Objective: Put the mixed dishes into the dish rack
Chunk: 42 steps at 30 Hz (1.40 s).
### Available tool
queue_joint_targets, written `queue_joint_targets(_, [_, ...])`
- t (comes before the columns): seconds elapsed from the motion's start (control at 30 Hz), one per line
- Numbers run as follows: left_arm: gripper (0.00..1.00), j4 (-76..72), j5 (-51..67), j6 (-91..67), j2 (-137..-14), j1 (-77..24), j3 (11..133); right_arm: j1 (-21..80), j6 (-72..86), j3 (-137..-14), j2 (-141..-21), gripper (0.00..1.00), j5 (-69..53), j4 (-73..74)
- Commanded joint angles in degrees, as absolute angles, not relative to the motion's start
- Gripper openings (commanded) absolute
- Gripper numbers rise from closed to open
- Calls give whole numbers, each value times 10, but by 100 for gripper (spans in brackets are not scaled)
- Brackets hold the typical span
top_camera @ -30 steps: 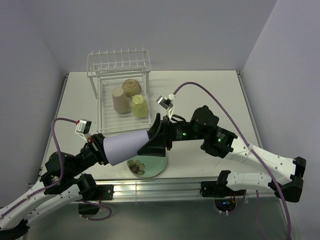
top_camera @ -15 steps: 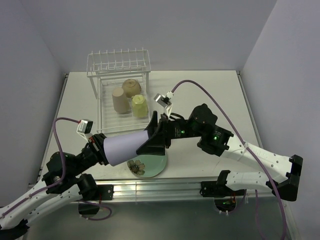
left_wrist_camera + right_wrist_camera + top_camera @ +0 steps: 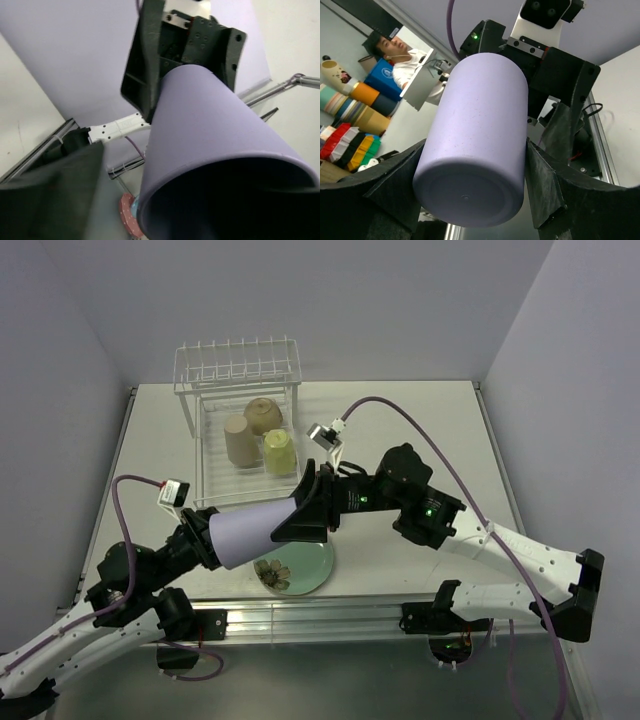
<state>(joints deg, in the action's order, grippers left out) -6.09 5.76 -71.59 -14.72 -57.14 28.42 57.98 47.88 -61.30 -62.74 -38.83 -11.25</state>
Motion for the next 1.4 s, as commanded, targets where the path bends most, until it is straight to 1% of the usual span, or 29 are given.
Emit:
queue_joint_targets(0.0, [99,41,11,-710,-128,-573,321,581,440,-656,-622,0,-358,-86])
queue_joint_targets(0.07, [99,116,-68,-713,-110,-573,351,578,420,-671,-618,0,-319,-58])
queue_joint_targets(0.1, [99,206,-98,-722,-94,-573,362,578,393,-680,-619,0,-298,-14])
queue_joint_targets(0.13, [99,255,-158,-755,-87,-573,383,578,383,-699,-620,0,-268,-4])
queue_joint_targets(0.2, [99,345,-220,-792,-66,-573,404,569,361,-713,-630,0,-248,36])
queue_joint_targets(0.23, [99,432,-247,-842,-59,-572,419,567,353,-727,-635,0,-220,49])
queue_joint_targets(0.27, [99,478,-299,-872,-52,-572,426,565,345,-736,-647,0,-204,61])
queue_joint_targets(0.33, [99,584,-341,-940,-39,-572,442,563,316,-771,-677,0,-155,115])
queue_joint_targets(0.37, [99,603,-366,-947,-37,-572,446,563,307,-786,-691,0,-114,131])
queue_joint_targets(0.43, [99,612,-377,-926,-47,-572,455,562,273,-837,-725,0,-73,182])
queue_joint_targets(0.47, [99,607,-381,-914,-54,-572,460,562,264,-857,-764,0,-32,198])
queue_joint_targets(0.53, [99,601,-384,-879,-97,-572,479,563,234,-918,-807,0,-2,241])
queue_joint_targets(0.6, [99,604,-387,-861,-149,-572,496,563,210,-980,-872,0,51,274])
queue_joint_targets(0.67, [99,610,-387,-835,-193,-572,518,562,196,-1020,-935,0,75,293])
queue_joint_targets(0.7, [99,611,-386,-827,-203,-572,524,560,184,-1067,-955,0,99,318])
queue_joint_targets(0.77, [99,607,-383,-810,-221,-572,529,560,171,-1112,-1017,0,123,343])
queue_joint_targets(0.83, [99,595,-378,-798,-221,-572,519,559,152,-1174,-1072,0,161,376])
queue_joint_targets(0.9, [99,589,-374,-796,-212,-572,509,557,135,-1222,-1104,0,169,402])
queue_joint_targets(1.03, [98,585,-370,-804,-184,-572,479,544,128,-1263,-1167,0,161,431])
queue_joint_targets(1.17, [97,600,-378,-813,-161,-572,475,536,126,-1273,-1192,0,141,448])
queue_joint_targets(1.37, [97,601,-381,-809,-167,-572,485,534,131,-1284,-1225,0,116,471])
